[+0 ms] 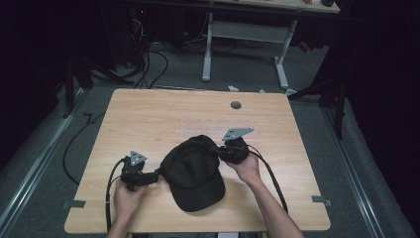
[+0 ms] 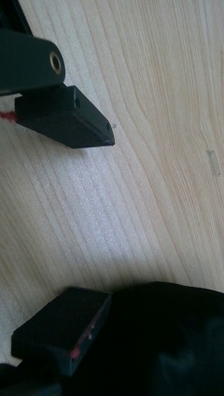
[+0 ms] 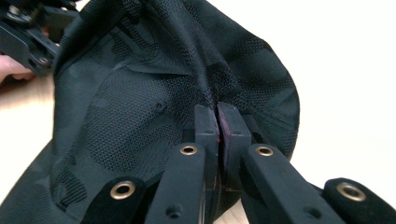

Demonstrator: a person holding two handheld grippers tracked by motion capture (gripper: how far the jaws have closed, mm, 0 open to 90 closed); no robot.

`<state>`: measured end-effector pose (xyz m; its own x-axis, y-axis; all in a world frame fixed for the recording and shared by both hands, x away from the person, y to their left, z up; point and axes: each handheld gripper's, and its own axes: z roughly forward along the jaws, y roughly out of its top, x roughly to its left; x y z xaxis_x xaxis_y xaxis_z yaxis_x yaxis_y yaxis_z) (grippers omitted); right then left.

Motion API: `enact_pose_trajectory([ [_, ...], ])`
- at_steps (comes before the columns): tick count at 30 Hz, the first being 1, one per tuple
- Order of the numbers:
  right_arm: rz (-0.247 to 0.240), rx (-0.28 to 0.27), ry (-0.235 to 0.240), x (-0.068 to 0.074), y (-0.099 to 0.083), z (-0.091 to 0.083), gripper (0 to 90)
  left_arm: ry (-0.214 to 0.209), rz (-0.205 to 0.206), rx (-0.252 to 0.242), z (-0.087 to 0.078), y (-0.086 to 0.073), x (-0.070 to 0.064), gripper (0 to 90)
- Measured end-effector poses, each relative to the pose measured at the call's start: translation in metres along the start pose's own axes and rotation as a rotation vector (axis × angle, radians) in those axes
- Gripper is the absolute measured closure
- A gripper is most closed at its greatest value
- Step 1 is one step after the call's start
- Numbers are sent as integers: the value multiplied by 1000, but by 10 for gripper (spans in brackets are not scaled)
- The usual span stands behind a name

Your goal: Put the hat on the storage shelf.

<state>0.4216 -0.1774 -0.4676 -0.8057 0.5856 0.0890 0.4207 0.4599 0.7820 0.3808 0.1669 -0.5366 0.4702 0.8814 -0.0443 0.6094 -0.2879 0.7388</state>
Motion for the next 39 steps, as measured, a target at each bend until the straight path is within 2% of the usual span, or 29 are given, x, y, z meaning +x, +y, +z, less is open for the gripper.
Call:
enact_pose_trajectory([
  [4,12,-26,2,1,0,-12,882,-5,25,19,0,1,-1,201],
  [8,7,-61,-7,5,3,-26,882,-33,16,23,-2,1,0,203],
  [12,2,-85,-13,8,5,-37,883,-90,-4,26,-5,1,3,204],
  [15,-5,-98,-21,10,6,-44,883,-113,-3,29,-7,1,3,197],
  [25,5,-138,-56,11,4,-65,883,-249,-29,-28,-19,1,-3,172],
  [31,7,-167,-66,11,3,-74,883,-333,5,-43,-28,6,-14,162],
  [34,11,-184,-74,11,2,-78,883,-375,32,-41,-31,10,-21,159],
  [39,20,-213,-75,10,1,-84,883,-443,53,-31,-32,16,-30,158],
])
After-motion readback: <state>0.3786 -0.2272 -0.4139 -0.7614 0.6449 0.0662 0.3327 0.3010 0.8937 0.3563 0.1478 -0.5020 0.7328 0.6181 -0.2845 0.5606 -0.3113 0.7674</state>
